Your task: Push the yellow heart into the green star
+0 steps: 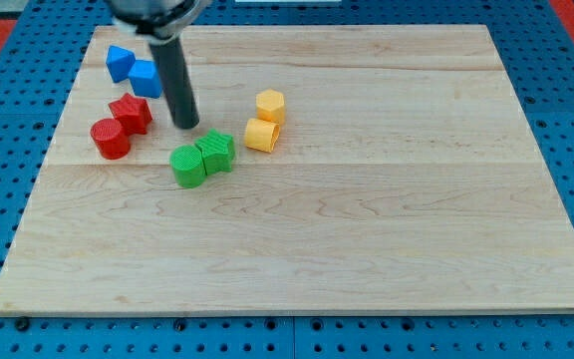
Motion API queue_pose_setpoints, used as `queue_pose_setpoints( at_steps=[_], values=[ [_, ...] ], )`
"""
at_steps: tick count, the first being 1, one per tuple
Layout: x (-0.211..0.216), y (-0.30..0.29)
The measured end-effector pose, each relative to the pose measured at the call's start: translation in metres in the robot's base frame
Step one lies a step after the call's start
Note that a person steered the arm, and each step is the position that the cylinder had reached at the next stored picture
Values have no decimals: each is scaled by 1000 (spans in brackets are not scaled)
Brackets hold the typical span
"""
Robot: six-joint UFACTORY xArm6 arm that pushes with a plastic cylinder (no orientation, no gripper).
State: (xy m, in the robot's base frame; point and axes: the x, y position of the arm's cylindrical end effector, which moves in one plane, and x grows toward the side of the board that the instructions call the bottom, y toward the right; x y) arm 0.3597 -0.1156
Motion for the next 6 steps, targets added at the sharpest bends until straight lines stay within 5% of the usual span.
queue_pose_setpoints(
  at_steps=[2,4,6],
  values=[
    [-40,128],
    [46,86],
    [80,29]
  ],
)
